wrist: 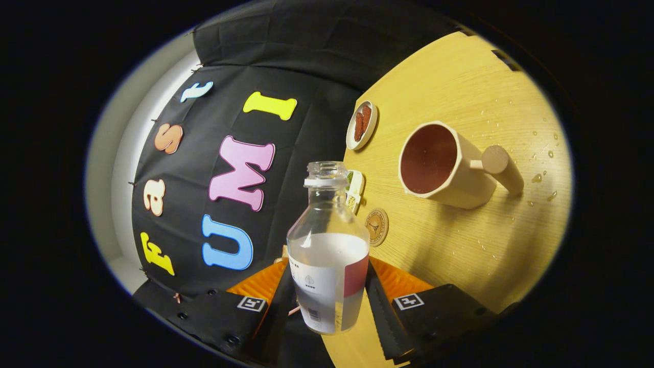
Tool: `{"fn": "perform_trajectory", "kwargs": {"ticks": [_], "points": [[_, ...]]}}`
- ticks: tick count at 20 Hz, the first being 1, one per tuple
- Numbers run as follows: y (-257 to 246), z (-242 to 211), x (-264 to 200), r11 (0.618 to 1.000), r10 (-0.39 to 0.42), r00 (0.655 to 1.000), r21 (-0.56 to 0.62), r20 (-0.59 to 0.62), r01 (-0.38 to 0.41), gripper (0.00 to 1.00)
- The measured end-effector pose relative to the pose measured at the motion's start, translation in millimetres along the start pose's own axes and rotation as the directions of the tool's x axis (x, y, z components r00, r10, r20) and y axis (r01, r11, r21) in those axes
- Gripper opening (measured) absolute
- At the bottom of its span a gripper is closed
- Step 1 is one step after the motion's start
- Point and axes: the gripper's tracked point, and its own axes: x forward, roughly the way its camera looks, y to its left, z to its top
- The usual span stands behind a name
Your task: Take the bottle from table, then pour the juice into the cup, finally place the bottle on the coaster
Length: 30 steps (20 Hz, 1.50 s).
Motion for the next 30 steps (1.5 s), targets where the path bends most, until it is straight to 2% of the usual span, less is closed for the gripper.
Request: {"fn": "perform_trajectory", "kwargs": {"ticks": [6, 14, 30], "points": [[-4, 6, 5, 0.991, 0.003, 1.000, 0.131, -0.003, -0.003, 0.75], [-14, 4, 11, 0.975, -0.022, 1.000, 0.219, -0.012, 0.024, 0.75], [-12, 18, 18, 0.899, -0.004, 0.999, 0.438, 0.049, -0.018, 0.75]]}}
